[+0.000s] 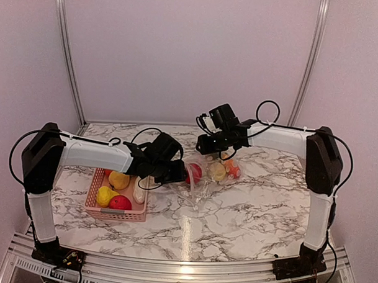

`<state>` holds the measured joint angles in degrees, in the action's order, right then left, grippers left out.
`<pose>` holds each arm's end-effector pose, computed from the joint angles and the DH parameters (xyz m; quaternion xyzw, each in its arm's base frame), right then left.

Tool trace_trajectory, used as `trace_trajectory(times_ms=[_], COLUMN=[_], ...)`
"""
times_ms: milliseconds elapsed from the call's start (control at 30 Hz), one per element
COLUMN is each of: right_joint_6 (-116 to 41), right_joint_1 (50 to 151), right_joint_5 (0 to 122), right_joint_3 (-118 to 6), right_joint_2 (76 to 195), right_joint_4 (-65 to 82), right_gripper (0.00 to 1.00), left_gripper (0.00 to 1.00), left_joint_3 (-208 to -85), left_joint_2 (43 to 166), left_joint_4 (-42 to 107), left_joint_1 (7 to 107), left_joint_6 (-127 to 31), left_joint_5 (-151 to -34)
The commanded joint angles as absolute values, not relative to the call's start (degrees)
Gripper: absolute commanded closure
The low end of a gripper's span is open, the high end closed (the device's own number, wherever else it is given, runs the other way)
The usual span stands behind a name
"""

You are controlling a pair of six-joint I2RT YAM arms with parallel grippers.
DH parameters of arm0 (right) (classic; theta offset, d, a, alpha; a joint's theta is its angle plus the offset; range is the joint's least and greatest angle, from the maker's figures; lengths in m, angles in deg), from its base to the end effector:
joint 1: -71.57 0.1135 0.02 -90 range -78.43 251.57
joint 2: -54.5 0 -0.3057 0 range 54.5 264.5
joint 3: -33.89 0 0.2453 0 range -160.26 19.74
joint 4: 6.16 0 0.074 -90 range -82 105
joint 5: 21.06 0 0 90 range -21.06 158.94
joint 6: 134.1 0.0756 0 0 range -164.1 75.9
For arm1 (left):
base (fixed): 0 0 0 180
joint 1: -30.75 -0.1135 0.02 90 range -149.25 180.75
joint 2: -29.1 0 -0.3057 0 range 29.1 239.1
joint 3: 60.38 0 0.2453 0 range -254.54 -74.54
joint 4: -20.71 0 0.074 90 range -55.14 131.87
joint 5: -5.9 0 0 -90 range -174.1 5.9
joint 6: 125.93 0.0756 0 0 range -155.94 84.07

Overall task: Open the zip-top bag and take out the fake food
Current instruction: Pick up the fake fruit from the zipper food storage bag.

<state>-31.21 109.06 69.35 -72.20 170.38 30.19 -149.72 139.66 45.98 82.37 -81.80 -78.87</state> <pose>0.3961 0.3032 0.2390 -0.1963 0.9066 0.1560 0.3394 0.2903 -0.3554 0.2027 0.0296 0.9275 -0.2504 0.2760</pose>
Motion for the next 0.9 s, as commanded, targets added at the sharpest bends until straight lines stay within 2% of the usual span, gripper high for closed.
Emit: trace_trajectory(times_ms=[0,233,400,633,867], right_joint_6=[-29.26,-28.22,-28.08,-28.00,-28.31], right_joint_1=[110.07,110.41,110.59,110.60,110.50], right_joint_5=[66.70,64.36,63.93,64.81,65.38], right_joint_3=[-69.75,-67.63,-67.06,-65.07,-64.17], right_joint_2=[167.11,169.08,170.89,171.67,173.20], right_joint_4=[30.14,28.09,27.92,26.84,26.46], right_gripper=[0.57,0.59,0.67,0.73,0.75], left_gripper=[0.55,0.55,0.55,0.54,0.49], left_joint_3=[-149.08,-149.45,-149.91,-151.82,-154.16], left_joint_2=[139.31,139.57,140.13,142.12,144.15], left_joint_4=[45.34,45.18,44.98,45.28,45.94], left_joint_1=[82.11,82.16,82.15,82.12,82.16], left_joint_6=[-81.21,-81.08,-80.82,-80.06,-79.03], left_joint_5=[-78.38,-78.56,-78.72,-78.96,-77.90])
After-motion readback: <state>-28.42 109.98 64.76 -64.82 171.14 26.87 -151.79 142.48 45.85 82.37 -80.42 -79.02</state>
